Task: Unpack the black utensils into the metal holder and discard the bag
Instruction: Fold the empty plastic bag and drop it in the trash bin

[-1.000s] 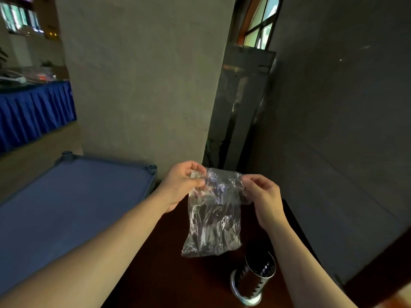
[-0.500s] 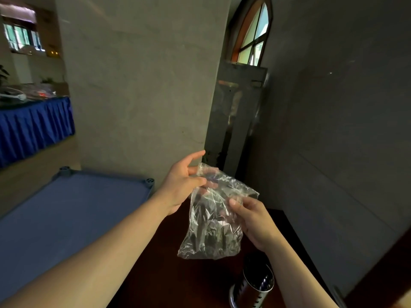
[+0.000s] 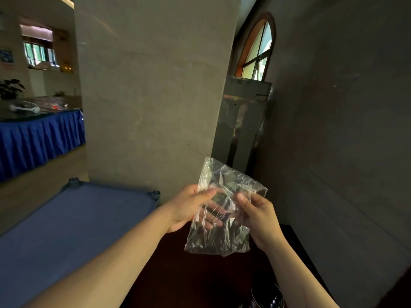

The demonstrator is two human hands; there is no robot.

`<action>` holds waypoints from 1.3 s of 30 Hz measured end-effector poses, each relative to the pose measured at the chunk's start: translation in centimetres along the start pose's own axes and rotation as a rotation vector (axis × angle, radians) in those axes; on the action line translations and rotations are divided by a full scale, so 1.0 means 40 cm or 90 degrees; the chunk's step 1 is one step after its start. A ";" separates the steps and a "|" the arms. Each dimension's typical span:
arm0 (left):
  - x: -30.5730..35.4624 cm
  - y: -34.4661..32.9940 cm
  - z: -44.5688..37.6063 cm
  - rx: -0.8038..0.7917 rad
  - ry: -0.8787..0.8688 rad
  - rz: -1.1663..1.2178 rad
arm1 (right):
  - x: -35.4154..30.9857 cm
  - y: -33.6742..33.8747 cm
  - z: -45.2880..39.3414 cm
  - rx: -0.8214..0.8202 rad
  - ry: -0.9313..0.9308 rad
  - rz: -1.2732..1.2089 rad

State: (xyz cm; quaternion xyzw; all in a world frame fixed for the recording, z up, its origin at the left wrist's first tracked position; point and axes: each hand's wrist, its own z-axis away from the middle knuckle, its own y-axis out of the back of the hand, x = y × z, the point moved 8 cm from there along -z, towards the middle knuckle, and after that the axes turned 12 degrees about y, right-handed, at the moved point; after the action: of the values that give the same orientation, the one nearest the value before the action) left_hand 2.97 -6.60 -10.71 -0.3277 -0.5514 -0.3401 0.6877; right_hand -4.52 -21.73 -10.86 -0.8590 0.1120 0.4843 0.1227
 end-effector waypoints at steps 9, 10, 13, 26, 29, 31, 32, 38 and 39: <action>0.016 0.013 0.009 0.013 -0.022 0.033 | 0.011 -0.009 0.010 -0.073 -0.064 -0.006; 0.015 0.011 0.011 0.010 -0.019 0.039 | 0.011 -0.004 0.010 -0.070 -0.059 0.000; 0.020 -0.005 0.011 -0.028 -0.013 0.056 | -0.002 0.015 0.000 -0.055 -0.030 -0.004; 0.057 -0.019 -0.003 -0.042 -0.054 0.011 | -0.062 0.073 -0.037 0.022 0.060 0.015; 0.071 -0.017 -0.003 -0.072 -0.077 0.061 | -0.084 0.070 -0.043 0.010 0.062 0.020; 0.078 -0.013 -0.002 -0.090 -0.084 0.096 | -0.095 0.067 -0.046 -0.007 0.051 0.015; 0.080 -0.007 -0.003 -0.087 -0.083 0.102 | -0.097 0.064 -0.049 -0.021 0.041 0.000; 0.109 0.015 0.008 -0.022 -0.093 0.065 | -0.100 0.038 -0.046 -0.087 -0.048 -0.232; 0.116 0.020 0.013 -0.002 -0.098 0.044 | -0.098 0.039 -0.043 -0.087 -0.070 -0.281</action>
State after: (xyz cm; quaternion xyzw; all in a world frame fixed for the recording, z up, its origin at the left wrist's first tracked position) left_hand 4.10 -6.20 -6.13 -0.3729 -0.5902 -0.2910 0.6542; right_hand -5.61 -23.46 -6.81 -0.8412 -0.1187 0.4983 0.1732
